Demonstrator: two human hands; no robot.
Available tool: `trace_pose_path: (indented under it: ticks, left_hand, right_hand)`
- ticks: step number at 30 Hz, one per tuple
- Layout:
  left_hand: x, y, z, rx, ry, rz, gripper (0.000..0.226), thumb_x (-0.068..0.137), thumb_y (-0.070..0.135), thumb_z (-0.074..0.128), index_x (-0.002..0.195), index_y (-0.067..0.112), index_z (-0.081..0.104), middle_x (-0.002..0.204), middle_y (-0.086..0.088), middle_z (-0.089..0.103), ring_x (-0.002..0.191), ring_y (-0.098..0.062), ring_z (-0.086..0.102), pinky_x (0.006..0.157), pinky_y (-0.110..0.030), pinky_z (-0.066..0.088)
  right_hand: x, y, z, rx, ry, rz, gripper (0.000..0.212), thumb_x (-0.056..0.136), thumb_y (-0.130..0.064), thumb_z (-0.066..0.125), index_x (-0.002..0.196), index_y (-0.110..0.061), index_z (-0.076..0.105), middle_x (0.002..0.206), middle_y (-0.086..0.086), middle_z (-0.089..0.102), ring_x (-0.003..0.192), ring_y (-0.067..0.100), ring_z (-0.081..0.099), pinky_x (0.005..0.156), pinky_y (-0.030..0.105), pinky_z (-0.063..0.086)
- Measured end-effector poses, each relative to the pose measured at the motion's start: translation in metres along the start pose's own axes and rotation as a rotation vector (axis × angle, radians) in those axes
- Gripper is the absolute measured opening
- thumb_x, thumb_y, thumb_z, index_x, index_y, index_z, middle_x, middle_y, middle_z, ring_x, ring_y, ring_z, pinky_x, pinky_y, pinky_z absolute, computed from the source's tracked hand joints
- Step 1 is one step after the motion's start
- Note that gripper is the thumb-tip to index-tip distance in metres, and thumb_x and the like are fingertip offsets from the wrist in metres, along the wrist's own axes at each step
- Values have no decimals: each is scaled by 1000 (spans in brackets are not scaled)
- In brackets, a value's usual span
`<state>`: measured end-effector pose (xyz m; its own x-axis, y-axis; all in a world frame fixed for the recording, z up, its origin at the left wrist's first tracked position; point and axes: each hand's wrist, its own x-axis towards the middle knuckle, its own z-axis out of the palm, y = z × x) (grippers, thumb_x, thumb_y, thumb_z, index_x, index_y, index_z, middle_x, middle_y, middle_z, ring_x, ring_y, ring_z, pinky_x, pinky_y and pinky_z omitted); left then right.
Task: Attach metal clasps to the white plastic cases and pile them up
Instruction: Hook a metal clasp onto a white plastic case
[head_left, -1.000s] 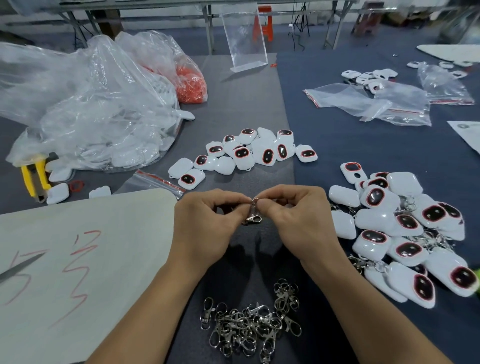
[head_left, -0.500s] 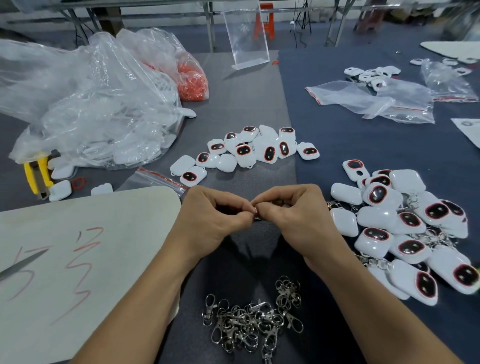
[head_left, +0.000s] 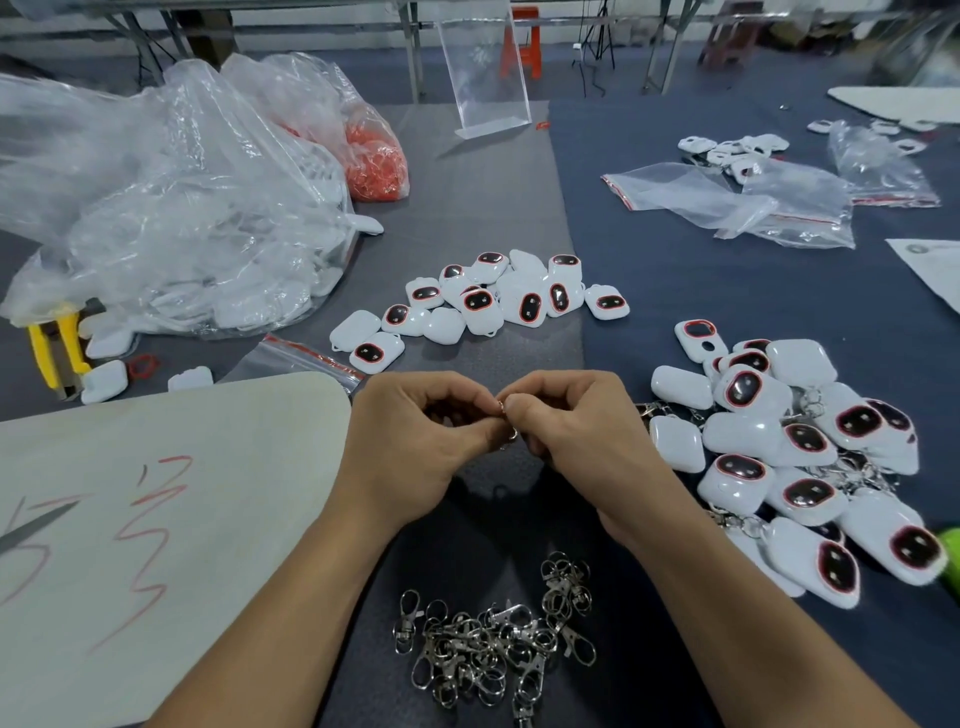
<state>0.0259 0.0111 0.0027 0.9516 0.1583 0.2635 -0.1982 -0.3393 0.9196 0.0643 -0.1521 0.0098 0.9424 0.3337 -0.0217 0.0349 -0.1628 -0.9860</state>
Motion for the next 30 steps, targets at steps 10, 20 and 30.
trace_pose_path:
  ticks: [10,20,30]
  left_hand:
    - [1,6,0,-107,-6,-42,12,71,17,80,77,27,81,72,0,76,65,-9,69,64,-19,52]
    - [-1,8,2,-24,2,-42,10,64,24,79,74,29,79,66,3,72,57,-8,54,55,-24,44]
    - [-2,10,0,82,-18,-21,11,59,26,74,69,30,77,57,8,68,50,-1,51,50,-15,40]
  right_hand:
    - [2,-1,-7,25,60,-103,10,73,-17,74,76,-24,80,68,6,74,62,16,62,62,33,49]
    - [3,-1,-9,-22,27,-69,19,77,-6,77,72,-24,81,61,-2,70,56,5,58,56,20,45]
    - [2,-1,-10,-72,-40,-55,13,76,-14,78,71,-25,80,55,-4,66,52,3,52,54,24,41]
